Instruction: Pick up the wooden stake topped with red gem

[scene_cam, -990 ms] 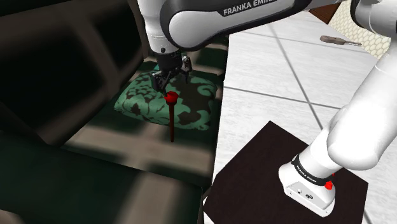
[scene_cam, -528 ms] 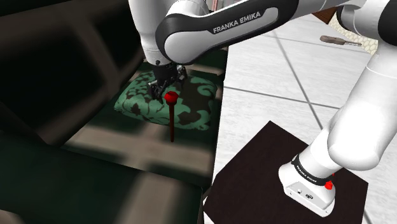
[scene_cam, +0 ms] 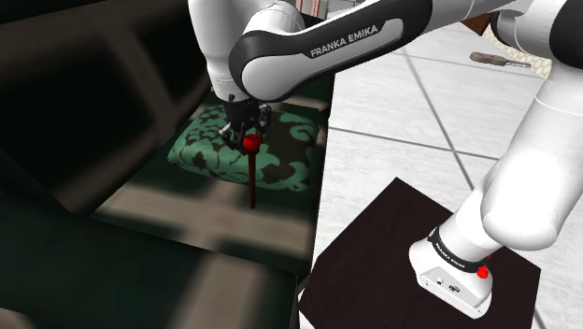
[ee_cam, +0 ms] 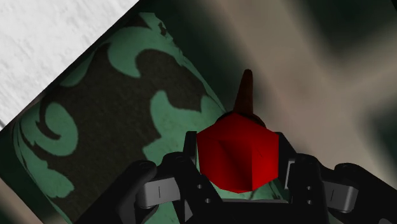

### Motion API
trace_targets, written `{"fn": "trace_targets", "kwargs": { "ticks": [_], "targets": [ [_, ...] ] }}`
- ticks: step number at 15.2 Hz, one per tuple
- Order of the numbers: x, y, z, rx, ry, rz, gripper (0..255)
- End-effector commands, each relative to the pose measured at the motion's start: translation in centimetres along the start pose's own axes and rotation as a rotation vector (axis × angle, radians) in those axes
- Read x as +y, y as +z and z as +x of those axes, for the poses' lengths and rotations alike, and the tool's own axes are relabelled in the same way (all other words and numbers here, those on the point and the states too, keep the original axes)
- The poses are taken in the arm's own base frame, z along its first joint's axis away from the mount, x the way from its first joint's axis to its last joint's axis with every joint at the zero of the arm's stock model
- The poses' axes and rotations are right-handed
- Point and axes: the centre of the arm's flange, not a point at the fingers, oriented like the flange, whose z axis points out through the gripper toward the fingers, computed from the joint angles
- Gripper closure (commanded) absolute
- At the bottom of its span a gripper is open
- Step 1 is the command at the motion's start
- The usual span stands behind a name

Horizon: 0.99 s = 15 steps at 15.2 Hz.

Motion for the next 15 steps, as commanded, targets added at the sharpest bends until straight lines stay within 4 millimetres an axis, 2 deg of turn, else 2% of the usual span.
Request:
{"fn": "trace_targets", "kwargs": {
  "ticks": [1, 5, 15],
  "targets": [
    [0.0, 0.1, 0.0, -0.002, 0.0, -0.001, 255],
    [0.0, 0.1, 0.0, -0.002, 0.0, -0.001, 255],
    [1.0, -5.0, 0.1, -0.002, 0.0, -0.001, 255]
  ]
}}
